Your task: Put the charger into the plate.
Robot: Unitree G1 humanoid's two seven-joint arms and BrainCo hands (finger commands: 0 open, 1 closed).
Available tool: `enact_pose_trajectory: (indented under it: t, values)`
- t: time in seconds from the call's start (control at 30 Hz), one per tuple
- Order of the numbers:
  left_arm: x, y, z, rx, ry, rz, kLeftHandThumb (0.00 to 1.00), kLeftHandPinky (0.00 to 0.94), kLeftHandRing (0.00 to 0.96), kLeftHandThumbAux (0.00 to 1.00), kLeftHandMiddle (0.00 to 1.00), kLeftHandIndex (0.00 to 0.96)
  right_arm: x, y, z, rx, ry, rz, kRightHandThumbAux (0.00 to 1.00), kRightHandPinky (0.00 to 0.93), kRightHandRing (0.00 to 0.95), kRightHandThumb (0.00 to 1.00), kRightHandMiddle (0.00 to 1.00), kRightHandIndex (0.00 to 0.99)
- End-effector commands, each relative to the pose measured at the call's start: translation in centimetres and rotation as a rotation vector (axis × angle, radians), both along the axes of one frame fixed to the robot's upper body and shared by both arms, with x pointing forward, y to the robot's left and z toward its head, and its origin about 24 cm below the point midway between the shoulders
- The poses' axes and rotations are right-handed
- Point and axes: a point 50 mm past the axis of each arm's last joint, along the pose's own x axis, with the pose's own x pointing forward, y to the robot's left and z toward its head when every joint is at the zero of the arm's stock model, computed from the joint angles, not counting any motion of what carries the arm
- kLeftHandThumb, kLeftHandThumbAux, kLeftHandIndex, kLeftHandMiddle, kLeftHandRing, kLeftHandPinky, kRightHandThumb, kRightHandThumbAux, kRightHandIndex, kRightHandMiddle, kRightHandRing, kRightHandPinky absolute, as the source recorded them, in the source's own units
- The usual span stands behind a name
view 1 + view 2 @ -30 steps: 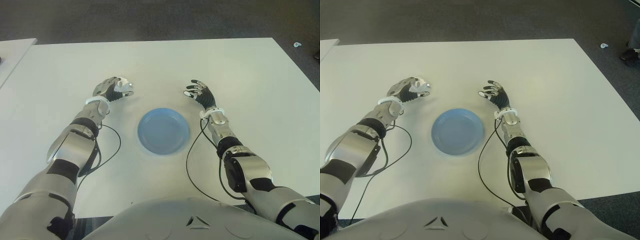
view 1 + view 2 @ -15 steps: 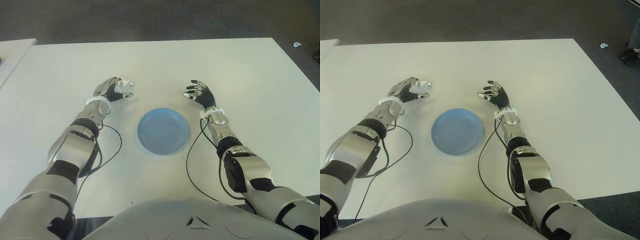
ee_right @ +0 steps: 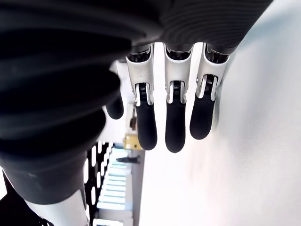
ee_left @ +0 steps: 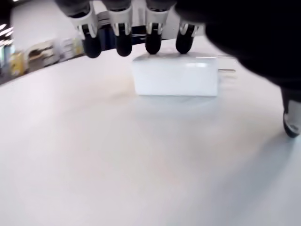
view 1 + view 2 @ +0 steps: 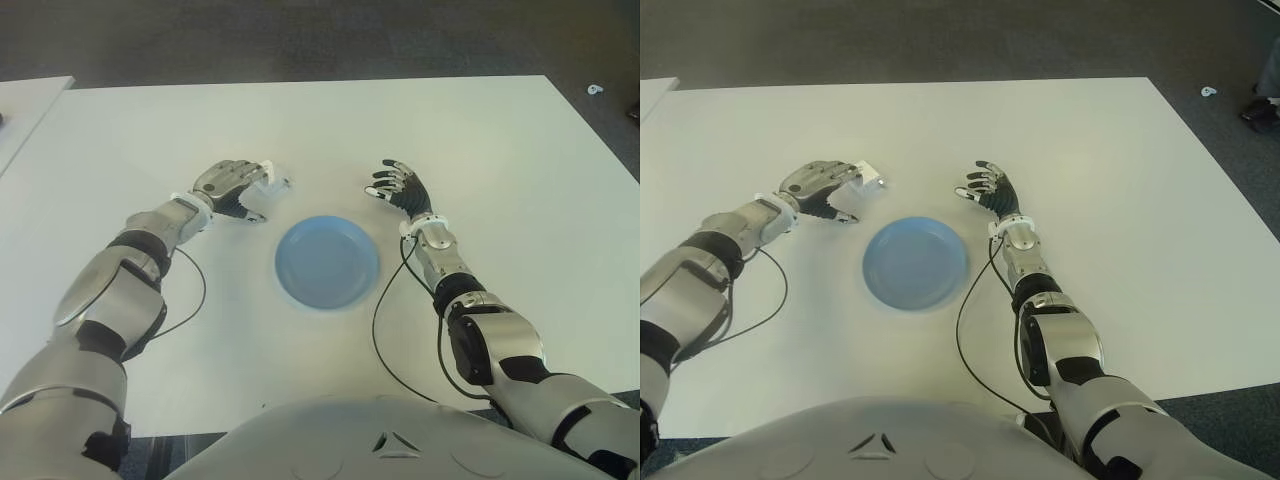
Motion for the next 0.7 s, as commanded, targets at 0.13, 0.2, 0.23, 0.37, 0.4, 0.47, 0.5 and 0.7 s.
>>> enact_pose_trajectory:
  t: [0.13, 0.2, 0.23, 0.37, 0.4, 0.47, 0.5, 0.7]
  values:
    - [-2.5, 2.2, -1.1, 0.216, 0.048, -0.156, 0.000, 0.000, 0.000, 0.402, 0.000, 0.000, -0.4, -0.1, -0.9, -0.002, 0.064, -0.005, 0.822, 0.344, 0.346, 0.333, 0.345, 0.170]
    - [-2.8, 2.5, -0.8, 0.246, 0.039, -0.179, 0.000, 0.000, 0.000, 0.394, 0.000, 0.000, -0.4, -0.1, -0.9, -0.001, 0.067, -0.002, 0.817, 0.344, 0.347, 0.320, 0.345, 0.170]
    - [-2.9, 2.6, -0.7, 0.257, 0.036, -0.187, 0.000, 0.000, 0.000, 0.387, 0.000, 0.000, -0.4, -0.1, -0.9, -0.001, 0.068, -0.001, 0.812, 0.345, 0.347, 0.312, 0.345, 0.170]
    - [-3.5, 2.7, 0.0, 0.330, 0.029, -0.230, 0.000, 0.000, 0.000, 0.365, 0.000, 0.000, -0.3, -0.1, -0.9, -0.001, 0.076, 0.004, 0.800, 0.341, 0.346, 0.297, 0.343, 0.170]
    - [-3.8, 2.7, 0.2, 0.355, 0.030, -0.245, 0.000, 0.000, 0.000, 0.362, 0.000, 0.000, -0.3, -0.1, -0.9, -0.002, 0.076, 0.005, 0.799, 0.340, 0.345, 0.295, 0.343, 0.170]
    - [-4.4, 2.7, 0.5, 0.396, 0.033, -0.268, 0.000, 0.000, 0.000, 0.351, 0.000, 0.000, -0.3, -0.1, -0.9, -0.003, 0.077, 0.007, 0.796, 0.340, 0.345, 0.293, 0.342, 0.170]
    - [-4.7, 2.7, 0.6, 0.413, 0.035, -0.277, 0.000, 0.000, 0.000, 0.344, 0.000, 0.000, -0.3, -0.1, -0.9, -0.003, 0.077, 0.008, 0.795, 0.340, 0.345, 0.292, 0.343, 0.172]
    - [-6.0, 2.5, 1.3, 0.521, 0.060, -0.309, 0.000, 0.000, 0.000, 0.332, 0.000, 0.000, -0.3, -0.1, -0.9, -0.009, 0.080, 0.010, 0.801, 0.344, 0.348, 0.300, 0.347, 0.175]
